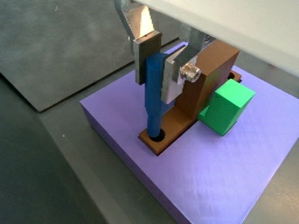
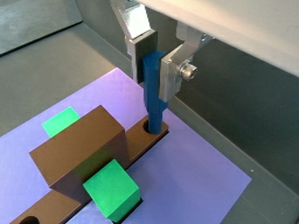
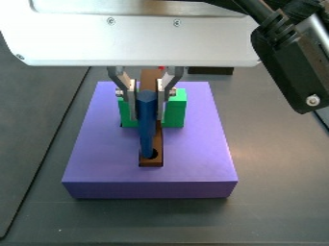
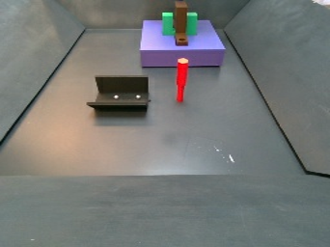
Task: Pick up the blue object. Move up. Move to above the board. Insert the blue object.
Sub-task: Insert the blue object.
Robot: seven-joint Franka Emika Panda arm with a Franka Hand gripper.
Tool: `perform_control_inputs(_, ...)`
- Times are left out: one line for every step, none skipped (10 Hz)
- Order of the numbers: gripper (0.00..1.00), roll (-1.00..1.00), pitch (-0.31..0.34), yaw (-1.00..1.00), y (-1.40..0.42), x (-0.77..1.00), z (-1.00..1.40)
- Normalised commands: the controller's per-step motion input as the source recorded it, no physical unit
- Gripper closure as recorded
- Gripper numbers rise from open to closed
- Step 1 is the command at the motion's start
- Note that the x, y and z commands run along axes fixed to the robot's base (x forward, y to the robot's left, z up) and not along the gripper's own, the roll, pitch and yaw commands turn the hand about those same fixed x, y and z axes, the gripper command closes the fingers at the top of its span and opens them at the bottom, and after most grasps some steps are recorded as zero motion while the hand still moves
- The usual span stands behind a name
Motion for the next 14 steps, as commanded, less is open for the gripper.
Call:
perform_control_inputs(1.00, 0.01, 0.000, 0.00, -0.07, 0.19, -0.17)
perform_control_inputs(1.00, 0.02, 0.004, 0.00, -0.04, 0.18, -0.17)
perform_control_inputs(1.00, 0.01, 0.009, 0.00, -0.01, 0.16, -0.15)
perform_control_inputs(1.00, 0.03, 0.009, 0.00, 0.00, 0.11, -0.17)
perform_control_inputs(1.00, 0.05, 0.014, 0.00, 0.00, 0.07, -0.19)
perform_control_inputs(1.00, 0.04, 0.017, 0.00, 0.00, 0.06, -0.17)
perform_control_inputs(1.00, 0.02, 0.003, 0.00, 0.00, 0.05, -0.16)
perform_control_inputs(1.00, 0.04, 0.000, 0.00, -0.02, 0.06, -0.17)
perform_control_inputs(1.00, 0.06, 0.000, 0.00, -0.02, 0.05, -0.22)
perform_control_inputs(1.00, 0.10, 0.000, 0.00, -0.06, 0.05, -0.28)
perform_control_inputs(1.00, 0.12, 0.000, 0.00, -0.08, 0.05, -0.31)
perform_control_inputs(1.00, 0.12, 0.000, 0.00, -0.08, 0.03, -0.34)
perform_control_inputs(1.00, 0.11, 0.000, 0.00, -0.08, 0.03, -0.34)
perform_control_inputs(1.00, 0.10, 0.000, 0.00, -0.08, 0.03, -0.37)
